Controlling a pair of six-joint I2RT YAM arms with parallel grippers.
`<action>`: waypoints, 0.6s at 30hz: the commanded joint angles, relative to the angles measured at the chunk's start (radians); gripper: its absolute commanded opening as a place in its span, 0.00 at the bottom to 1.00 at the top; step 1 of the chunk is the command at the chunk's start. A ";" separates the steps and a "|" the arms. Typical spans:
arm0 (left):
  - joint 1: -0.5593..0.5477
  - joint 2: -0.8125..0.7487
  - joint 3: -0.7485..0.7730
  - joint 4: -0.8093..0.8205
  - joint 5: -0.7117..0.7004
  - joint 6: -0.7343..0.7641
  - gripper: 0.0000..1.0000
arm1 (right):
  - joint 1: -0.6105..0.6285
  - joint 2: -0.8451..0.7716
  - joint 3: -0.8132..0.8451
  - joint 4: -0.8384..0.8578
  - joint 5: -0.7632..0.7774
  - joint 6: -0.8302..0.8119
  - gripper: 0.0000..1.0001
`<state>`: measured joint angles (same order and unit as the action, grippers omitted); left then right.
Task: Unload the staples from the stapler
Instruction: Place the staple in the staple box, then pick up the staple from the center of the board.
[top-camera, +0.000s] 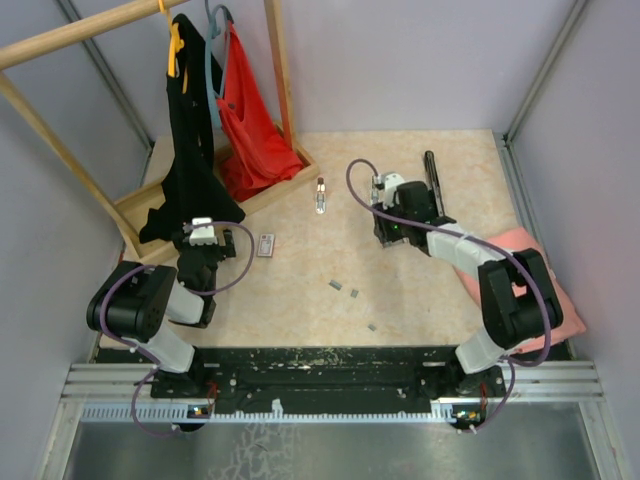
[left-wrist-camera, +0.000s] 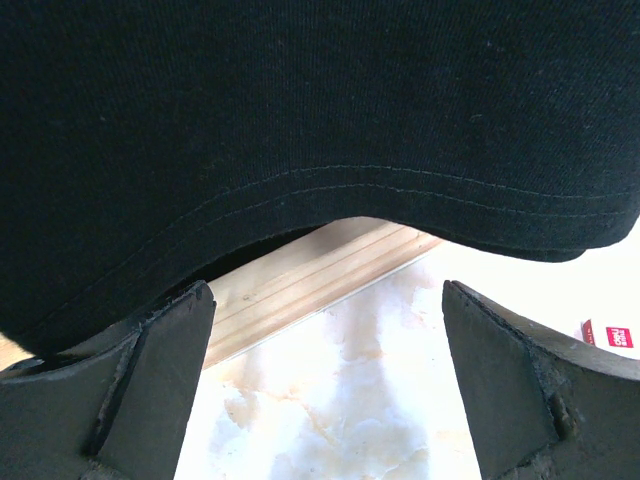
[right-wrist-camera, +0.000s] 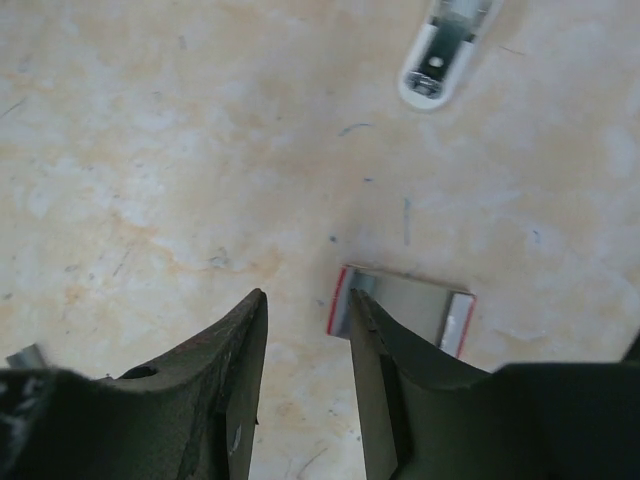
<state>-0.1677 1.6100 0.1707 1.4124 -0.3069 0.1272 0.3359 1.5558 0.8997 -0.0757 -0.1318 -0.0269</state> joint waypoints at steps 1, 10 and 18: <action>0.006 0.002 0.014 0.023 0.000 -0.016 1.00 | 0.080 -0.046 0.051 0.026 -0.101 -0.118 0.40; 0.004 0.002 0.014 0.023 0.000 -0.017 1.00 | 0.235 0.011 0.101 -0.075 -0.276 -0.256 0.41; 0.005 0.002 0.013 0.023 0.000 -0.017 1.00 | 0.320 0.064 0.119 -0.128 -0.229 -0.306 0.41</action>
<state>-0.1677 1.6100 0.1707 1.4124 -0.3069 0.1272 0.6289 1.5955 0.9703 -0.1764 -0.3683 -0.2886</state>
